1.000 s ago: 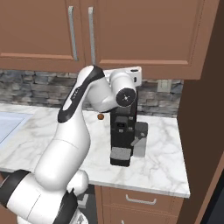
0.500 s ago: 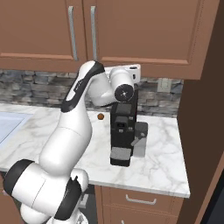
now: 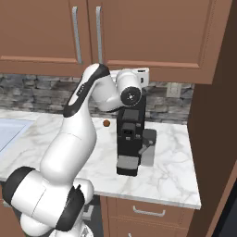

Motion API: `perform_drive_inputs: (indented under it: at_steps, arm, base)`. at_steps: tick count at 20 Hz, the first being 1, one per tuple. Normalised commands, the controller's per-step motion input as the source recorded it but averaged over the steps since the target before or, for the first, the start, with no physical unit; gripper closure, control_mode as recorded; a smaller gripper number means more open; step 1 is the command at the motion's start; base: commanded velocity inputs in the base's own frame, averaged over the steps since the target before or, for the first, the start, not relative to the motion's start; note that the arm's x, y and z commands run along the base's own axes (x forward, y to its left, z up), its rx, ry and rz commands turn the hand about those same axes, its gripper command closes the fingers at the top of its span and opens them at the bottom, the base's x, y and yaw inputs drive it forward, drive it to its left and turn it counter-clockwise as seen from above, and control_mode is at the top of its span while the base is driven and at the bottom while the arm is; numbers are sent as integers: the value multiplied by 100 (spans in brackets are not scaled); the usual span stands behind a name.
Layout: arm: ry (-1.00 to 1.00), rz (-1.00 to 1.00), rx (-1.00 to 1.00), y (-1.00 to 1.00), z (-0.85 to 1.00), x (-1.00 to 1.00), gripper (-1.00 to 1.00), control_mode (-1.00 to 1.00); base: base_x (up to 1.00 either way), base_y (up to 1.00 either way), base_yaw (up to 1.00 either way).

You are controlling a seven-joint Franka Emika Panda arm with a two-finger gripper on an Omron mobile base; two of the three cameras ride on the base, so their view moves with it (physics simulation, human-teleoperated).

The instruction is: Close all open cabinet doors.

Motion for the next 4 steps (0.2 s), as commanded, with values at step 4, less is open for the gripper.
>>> perform_drive_inputs:
  at_steps: [4]
  arm:
    - [0, 0, 0, 0, 0, 18, -100, -100]
  base:
    - [0, 0, 0]
